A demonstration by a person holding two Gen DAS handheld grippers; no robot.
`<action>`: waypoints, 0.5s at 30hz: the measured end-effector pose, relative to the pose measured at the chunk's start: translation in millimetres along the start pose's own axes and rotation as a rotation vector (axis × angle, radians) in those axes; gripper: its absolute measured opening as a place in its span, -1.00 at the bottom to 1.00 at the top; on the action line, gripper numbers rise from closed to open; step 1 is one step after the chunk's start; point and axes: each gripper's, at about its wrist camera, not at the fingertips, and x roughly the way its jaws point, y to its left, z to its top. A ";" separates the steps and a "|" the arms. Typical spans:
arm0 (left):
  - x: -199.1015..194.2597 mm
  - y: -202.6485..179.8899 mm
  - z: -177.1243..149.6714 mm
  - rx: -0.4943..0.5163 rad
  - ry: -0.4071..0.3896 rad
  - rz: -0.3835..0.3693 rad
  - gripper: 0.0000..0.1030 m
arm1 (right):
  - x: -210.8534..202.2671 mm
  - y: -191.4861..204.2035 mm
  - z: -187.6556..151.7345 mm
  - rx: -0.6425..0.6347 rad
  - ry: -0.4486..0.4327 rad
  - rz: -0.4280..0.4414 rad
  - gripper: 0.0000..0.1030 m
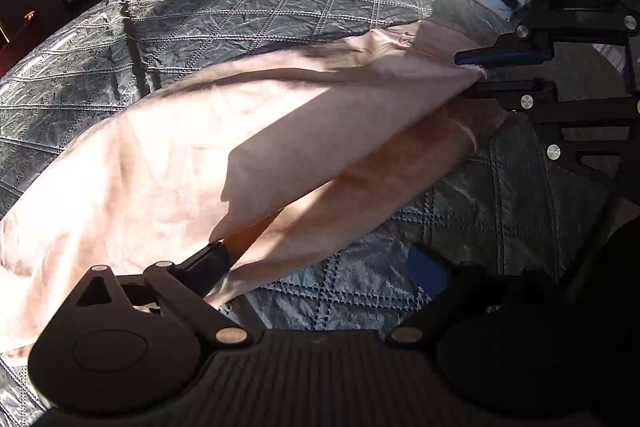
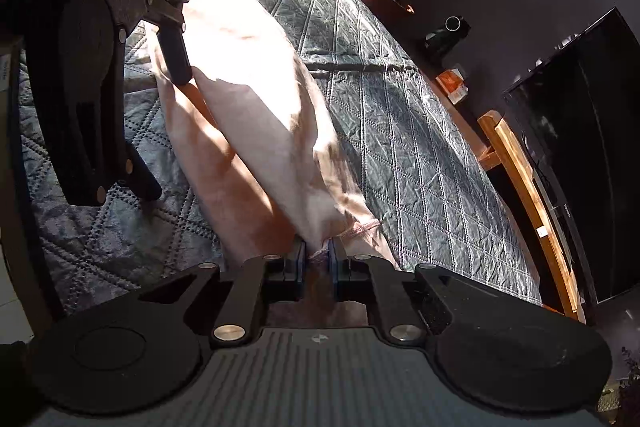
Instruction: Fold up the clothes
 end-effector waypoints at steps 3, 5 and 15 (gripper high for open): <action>1.4 -0.6 -0.5 0.002 -0.002 0.000 0.90 | -4.9 2.9 -1.6 -0.011 -0.002 -0.006 -0.71; 2.2 -0.8 -0.4 0.002 -0.002 0.000 0.92 | -6.3 2.8 -1.1 -0.018 0.001 -0.007 -0.71; 4.1 -1.3 0.2 0.002 0.000 0.002 0.96 | 6.3 5.7 -8.9 0.124 0.082 0.169 -0.63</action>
